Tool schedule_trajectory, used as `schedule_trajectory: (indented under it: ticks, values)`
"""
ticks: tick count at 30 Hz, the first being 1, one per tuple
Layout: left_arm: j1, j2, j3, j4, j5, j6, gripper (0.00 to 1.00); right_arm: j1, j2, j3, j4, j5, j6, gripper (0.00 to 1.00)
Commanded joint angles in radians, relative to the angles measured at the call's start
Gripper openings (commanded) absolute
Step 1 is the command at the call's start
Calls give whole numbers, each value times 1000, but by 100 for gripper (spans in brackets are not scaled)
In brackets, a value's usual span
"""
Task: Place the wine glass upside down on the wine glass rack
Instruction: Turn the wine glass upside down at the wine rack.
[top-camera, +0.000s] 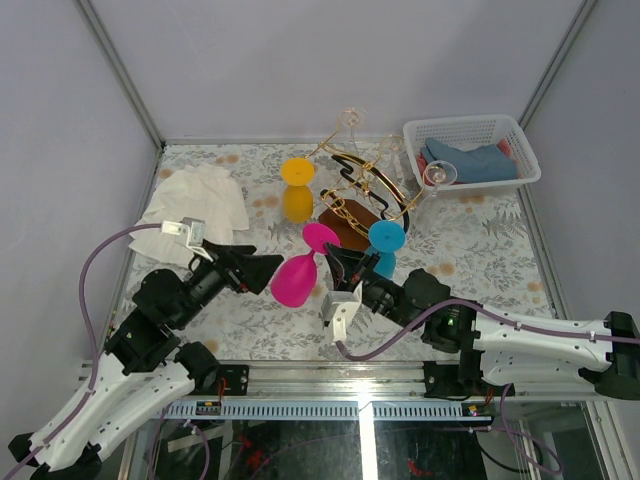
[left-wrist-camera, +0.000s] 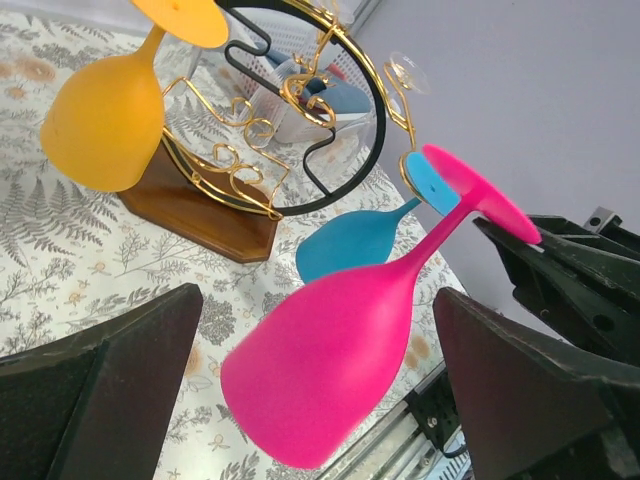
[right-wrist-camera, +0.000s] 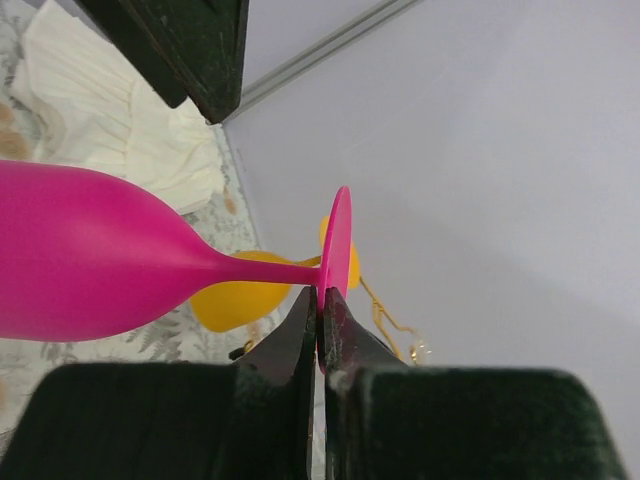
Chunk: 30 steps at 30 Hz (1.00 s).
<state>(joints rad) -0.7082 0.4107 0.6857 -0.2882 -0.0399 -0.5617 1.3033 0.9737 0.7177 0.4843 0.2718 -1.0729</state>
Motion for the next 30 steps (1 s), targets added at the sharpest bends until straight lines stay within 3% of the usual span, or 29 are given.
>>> schedule_trajectory:
  ticks: [1,9,14,17,25,30]
  values:
    - [-2,-23,-57,180,47,133,100,-1,-21,87,-104,-31,118,0]
    - [-2,-2,-179,450,200,207,90,0,-35,137,-223,-97,199,0]
    - [-2,18,-201,502,162,184,90,0,-52,132,-222,-95,214,0]
    - [-2,77,-135,382,82,145,94,-1,-50,132,-223,-69,220,0]
    - [-3,233,152,-169,-55,149,100,-1,-49,127,-231,-25,241,0]
    - [-2,261,233,-342,-117,151,100,-1,-44,136,-267,-5,249,0]
